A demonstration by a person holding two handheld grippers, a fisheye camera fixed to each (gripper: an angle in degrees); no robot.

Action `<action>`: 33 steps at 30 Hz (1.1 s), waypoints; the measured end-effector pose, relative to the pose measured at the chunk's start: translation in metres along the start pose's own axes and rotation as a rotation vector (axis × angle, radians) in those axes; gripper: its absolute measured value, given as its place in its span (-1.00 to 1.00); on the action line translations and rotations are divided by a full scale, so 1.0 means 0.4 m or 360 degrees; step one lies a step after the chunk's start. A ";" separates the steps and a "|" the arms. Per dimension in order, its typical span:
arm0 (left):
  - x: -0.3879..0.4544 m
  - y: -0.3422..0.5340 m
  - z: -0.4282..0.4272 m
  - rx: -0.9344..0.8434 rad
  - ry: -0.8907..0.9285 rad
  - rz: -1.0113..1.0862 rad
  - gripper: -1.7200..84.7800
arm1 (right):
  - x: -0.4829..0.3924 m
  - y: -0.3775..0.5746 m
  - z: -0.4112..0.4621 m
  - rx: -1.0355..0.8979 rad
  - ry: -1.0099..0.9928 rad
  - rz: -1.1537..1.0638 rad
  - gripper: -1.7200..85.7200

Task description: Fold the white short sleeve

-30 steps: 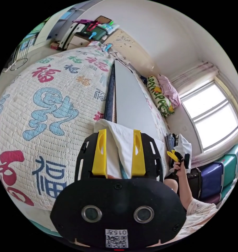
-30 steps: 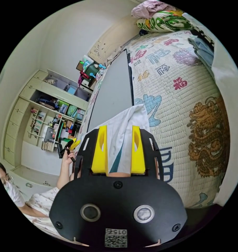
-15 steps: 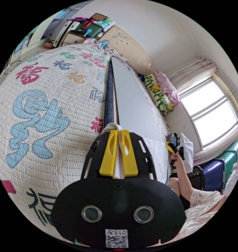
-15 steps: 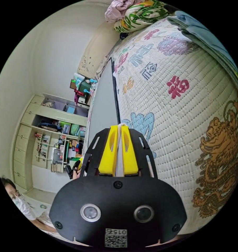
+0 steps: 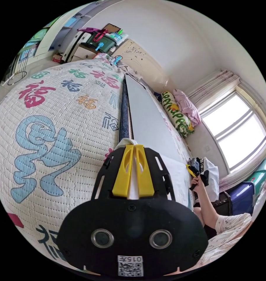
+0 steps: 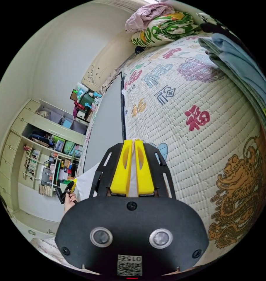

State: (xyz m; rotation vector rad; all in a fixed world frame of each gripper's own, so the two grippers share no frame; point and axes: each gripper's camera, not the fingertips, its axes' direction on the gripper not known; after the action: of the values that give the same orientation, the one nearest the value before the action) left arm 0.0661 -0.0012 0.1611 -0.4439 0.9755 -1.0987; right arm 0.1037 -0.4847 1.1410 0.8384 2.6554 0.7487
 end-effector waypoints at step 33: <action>0.046 0.095 0.012 0.0025 -0.0098 -0.0056 -0.76 | 0.083 2.271 0.318 0.0550 0.0255 -0.1840 -0.83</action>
State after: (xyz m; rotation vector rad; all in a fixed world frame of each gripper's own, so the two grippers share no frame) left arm 0.0925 -0.0022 0.1281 -0.4810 0.9074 -1.1172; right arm 0.5441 0.2222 1.5265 -0.7491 2.7818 0.0430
